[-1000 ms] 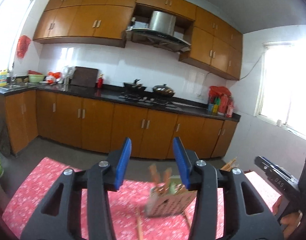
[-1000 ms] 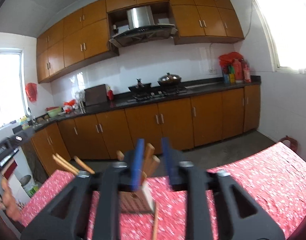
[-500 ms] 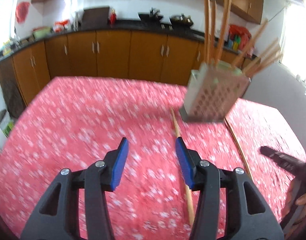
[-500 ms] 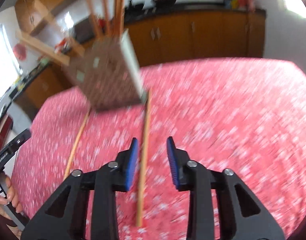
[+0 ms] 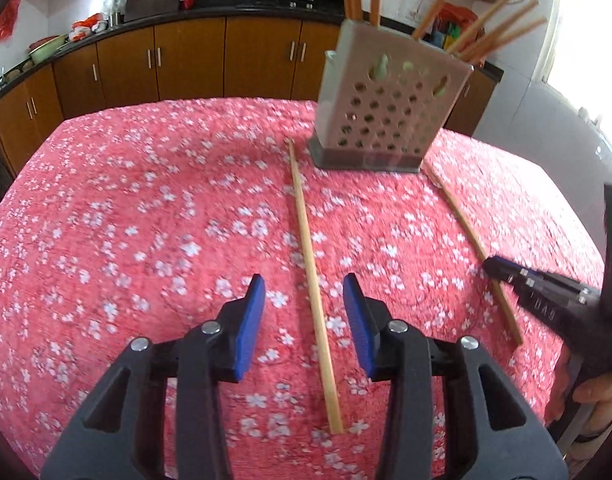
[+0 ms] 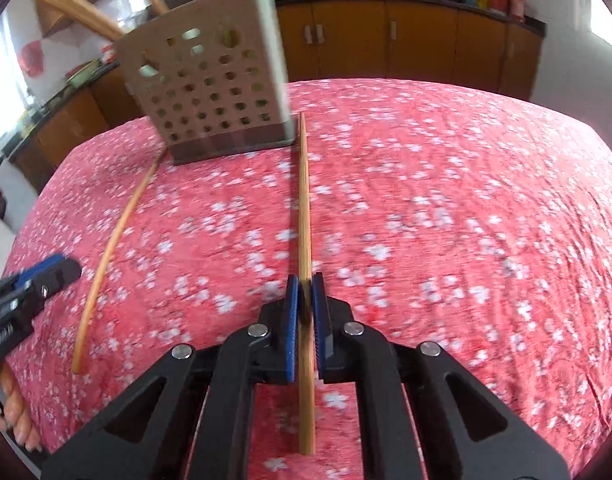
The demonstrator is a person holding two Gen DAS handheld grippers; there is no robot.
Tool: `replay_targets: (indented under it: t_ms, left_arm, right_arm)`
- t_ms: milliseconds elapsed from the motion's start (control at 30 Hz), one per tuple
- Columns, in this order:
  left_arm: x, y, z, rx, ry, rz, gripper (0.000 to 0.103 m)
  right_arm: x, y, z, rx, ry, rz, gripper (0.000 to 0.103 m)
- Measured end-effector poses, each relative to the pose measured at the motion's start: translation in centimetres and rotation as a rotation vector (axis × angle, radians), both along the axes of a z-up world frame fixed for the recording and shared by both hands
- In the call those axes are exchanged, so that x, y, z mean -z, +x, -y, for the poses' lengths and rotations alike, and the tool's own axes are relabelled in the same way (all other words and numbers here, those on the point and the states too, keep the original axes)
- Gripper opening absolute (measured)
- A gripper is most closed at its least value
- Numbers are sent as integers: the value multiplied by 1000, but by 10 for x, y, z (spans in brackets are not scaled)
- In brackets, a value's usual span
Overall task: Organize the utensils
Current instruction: 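Return to the cloth and grasp a chopstick with the right tool while the left grasps one, then hold the last chopsticks with both tools and lift them off the cloth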
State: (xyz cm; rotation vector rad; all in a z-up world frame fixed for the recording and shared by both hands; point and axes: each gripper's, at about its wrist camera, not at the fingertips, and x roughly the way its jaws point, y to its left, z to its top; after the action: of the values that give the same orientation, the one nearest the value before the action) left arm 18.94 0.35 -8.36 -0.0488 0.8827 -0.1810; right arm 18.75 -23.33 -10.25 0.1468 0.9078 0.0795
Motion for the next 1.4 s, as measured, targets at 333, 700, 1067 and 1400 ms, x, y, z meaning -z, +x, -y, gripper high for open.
replay_targets:
  t_ms: [333,700,1067,1400]
  left_arm:
    - [19,8,9,-19,96,-28,8]
    - [17,47,-56,-164,101,-39,9]
    - [17,52,-66,-165,99,-13,10]
    - [16,51,-69,-168,75,-15,10]
  right_arm:
    - [2,3,17,26,16,-3,8]
    - [-1,26,30,49,-51,8,8]
    - [3,43,28,44,-79,37,9]
    - [2,37,31,44,-67,39,9]
